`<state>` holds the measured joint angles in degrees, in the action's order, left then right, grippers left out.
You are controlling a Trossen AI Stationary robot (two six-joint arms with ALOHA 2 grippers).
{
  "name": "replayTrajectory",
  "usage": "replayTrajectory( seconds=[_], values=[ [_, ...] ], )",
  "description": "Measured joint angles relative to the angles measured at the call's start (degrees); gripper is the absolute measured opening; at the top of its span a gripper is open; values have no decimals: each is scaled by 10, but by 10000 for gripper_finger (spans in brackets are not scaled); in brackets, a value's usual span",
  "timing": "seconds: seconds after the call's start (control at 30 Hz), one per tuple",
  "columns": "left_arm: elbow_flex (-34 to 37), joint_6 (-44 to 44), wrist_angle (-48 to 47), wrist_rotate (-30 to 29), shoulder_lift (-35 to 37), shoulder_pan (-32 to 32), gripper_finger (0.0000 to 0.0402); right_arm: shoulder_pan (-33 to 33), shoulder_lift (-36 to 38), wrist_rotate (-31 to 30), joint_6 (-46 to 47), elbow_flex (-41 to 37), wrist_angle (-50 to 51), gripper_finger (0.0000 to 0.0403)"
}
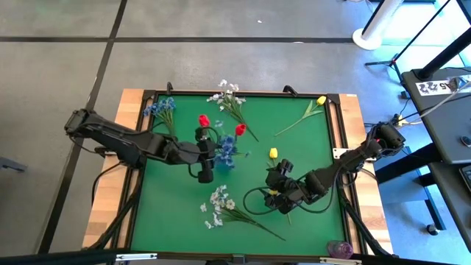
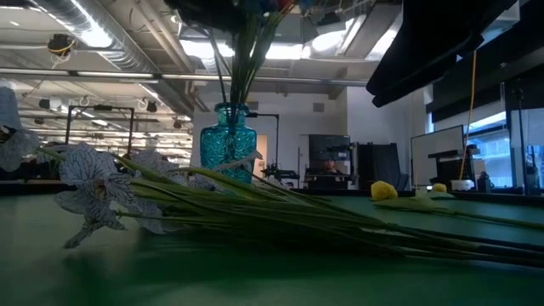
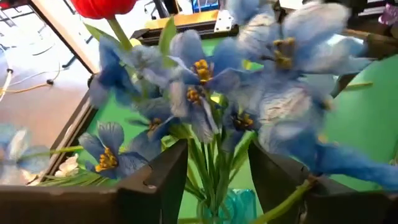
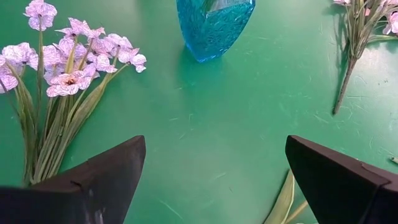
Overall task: Sort flowers into vase by color
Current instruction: Put the blue flowers into the blue vase
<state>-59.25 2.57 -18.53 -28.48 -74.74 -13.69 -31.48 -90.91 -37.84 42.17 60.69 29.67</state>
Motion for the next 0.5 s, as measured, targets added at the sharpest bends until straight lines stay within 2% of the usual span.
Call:
replayTrajectory(
  seconds=[0.17,0.5],
  values=[
    [-8,1,-52,-8,-1,0,176,0,0,5,0,0,0,388],
    [-9,-4,-65,-9,-1,-11,177,0,0,10,0,0,0,388]
  ],
)
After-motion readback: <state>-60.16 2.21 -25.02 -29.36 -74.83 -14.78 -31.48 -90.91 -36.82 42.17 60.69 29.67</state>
